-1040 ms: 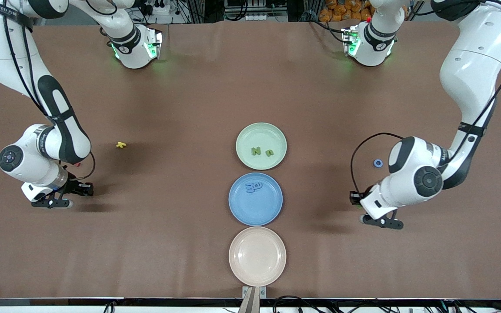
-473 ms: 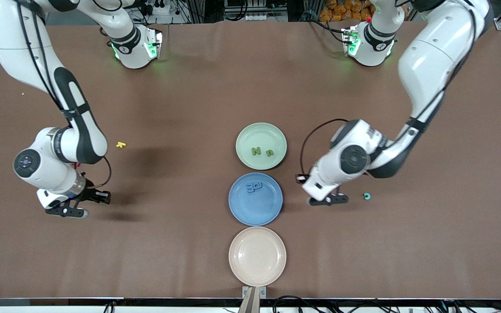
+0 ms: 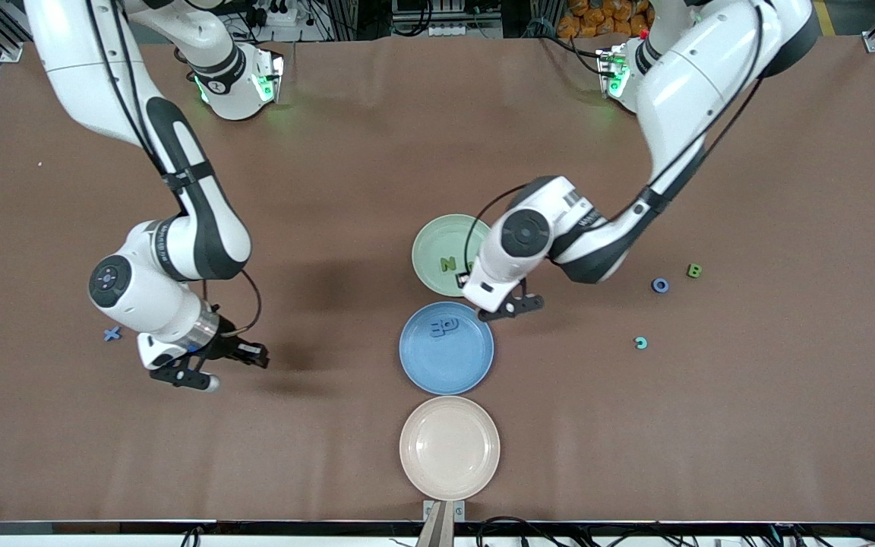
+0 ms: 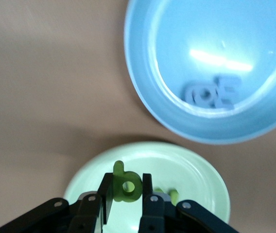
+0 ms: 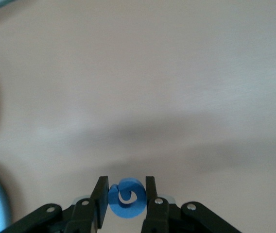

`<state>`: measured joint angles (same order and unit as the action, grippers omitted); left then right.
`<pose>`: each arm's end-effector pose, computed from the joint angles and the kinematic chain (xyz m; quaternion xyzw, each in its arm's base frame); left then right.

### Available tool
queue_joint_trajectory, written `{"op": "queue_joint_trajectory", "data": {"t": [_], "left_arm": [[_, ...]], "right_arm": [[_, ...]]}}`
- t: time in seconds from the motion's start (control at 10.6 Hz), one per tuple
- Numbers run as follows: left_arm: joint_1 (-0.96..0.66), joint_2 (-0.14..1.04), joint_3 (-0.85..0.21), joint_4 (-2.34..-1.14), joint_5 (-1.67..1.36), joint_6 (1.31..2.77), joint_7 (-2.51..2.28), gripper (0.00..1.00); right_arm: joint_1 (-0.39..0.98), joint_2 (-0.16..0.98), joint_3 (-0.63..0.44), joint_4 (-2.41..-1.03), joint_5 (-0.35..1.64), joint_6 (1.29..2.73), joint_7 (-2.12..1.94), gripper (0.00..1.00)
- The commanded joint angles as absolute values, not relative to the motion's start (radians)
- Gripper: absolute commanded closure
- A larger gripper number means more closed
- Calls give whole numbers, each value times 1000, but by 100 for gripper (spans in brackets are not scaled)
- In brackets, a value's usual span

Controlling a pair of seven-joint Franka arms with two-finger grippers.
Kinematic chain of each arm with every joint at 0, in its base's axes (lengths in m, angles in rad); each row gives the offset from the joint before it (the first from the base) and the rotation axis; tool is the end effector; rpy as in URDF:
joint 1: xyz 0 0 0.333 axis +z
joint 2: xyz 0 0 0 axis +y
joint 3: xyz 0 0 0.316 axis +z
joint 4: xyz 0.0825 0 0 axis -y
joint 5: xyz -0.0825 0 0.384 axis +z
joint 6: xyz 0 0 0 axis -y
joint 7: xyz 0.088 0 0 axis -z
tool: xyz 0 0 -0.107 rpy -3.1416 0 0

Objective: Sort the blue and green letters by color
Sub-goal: 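Place the b on the green plate while the right gripper places the g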

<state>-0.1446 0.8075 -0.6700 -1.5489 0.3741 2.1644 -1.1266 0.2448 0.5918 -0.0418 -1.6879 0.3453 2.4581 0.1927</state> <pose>0.5417 -0.4428 0.2456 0.9889 0.1246 -0.0675 0.0440 0.6806 0.1435 0.2725 -0.9836 0.1134 -0.0659 0.1242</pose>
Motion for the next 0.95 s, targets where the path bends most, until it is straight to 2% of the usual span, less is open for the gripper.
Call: {"op": "queue_joint_trajectory", "data": {"t": [0.0, 0.19, 0.28, 0.38, 0.66, 0.85], "left_arm": [[-251, 793, -641, -1562, 373, 2155, -1299, 100], [-288, 796, -640, -1565, 371, 2155, -1391, 100], [-291, 795, -640, -1565, 371, 2154, -1402, 45], [-279, 792, -640, -1571, 371, 2152, -1402, 0], [-264, 766, -640, -1571, 373, 2149, -1399, 0], [-188, 697, -643, -1571, 373, 2077, -1347, 0]], "right_arm": [[360, 665, -51, -1583, 443, 2456, 213, 81], [423, 687, -51, -1546, 445, 2459, 257, 81], [457, 701, -51, -1525, 445, 2467, 279, 81], [480, 716, -49, -1510, 445, 2494, 285, 81], [566, 745, -49, -1494, 471, 2594, 287, 81], [601, 755, -48, -1485, 486, 2637, 288, 81]]}}
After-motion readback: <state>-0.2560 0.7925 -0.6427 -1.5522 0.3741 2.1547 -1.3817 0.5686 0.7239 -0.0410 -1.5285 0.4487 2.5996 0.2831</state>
